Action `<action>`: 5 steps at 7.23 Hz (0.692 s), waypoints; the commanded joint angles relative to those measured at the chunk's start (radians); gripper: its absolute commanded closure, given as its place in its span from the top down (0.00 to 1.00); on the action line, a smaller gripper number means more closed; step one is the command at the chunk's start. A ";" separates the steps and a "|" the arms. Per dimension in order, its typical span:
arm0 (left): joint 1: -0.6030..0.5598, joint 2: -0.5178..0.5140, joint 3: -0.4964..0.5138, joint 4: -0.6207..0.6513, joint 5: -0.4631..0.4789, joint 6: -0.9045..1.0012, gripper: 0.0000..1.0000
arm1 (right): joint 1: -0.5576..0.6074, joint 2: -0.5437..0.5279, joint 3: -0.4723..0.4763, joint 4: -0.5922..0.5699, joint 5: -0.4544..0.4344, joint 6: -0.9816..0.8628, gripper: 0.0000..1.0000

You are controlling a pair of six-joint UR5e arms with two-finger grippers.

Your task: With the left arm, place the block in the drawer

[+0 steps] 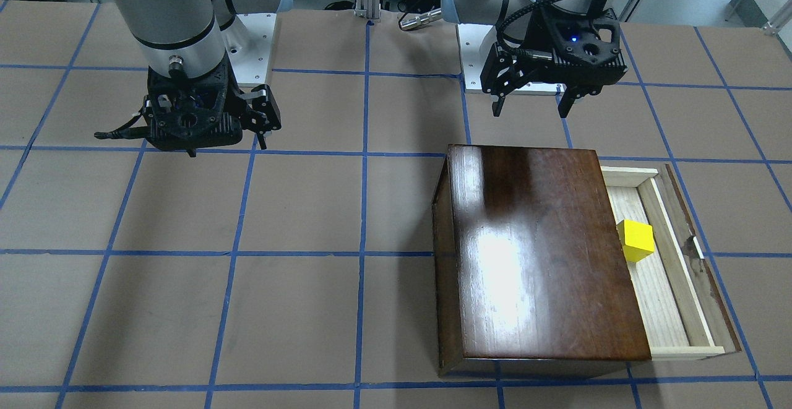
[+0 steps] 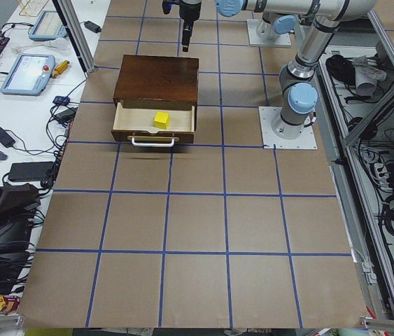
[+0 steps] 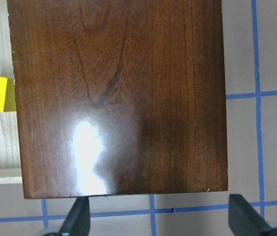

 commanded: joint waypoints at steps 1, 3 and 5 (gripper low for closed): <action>-0.002 -0.004 0.005 0.000 -0.002 -0.011 1.00 | 0.000 0.000 0.000 0.000 0.000 0.000 1.00; -0.001 -0.004 0.005 -0.002 -0.002 -0.005 1.00 | 0.000 0.000 0.000 0.000 0.000 -0.001 1.00; 0.001 -0.001 0.005 -0.003 -0.002 -0.001 1.00 | 0.000 0.000 0.000 0.000 0.000 0.000 1.00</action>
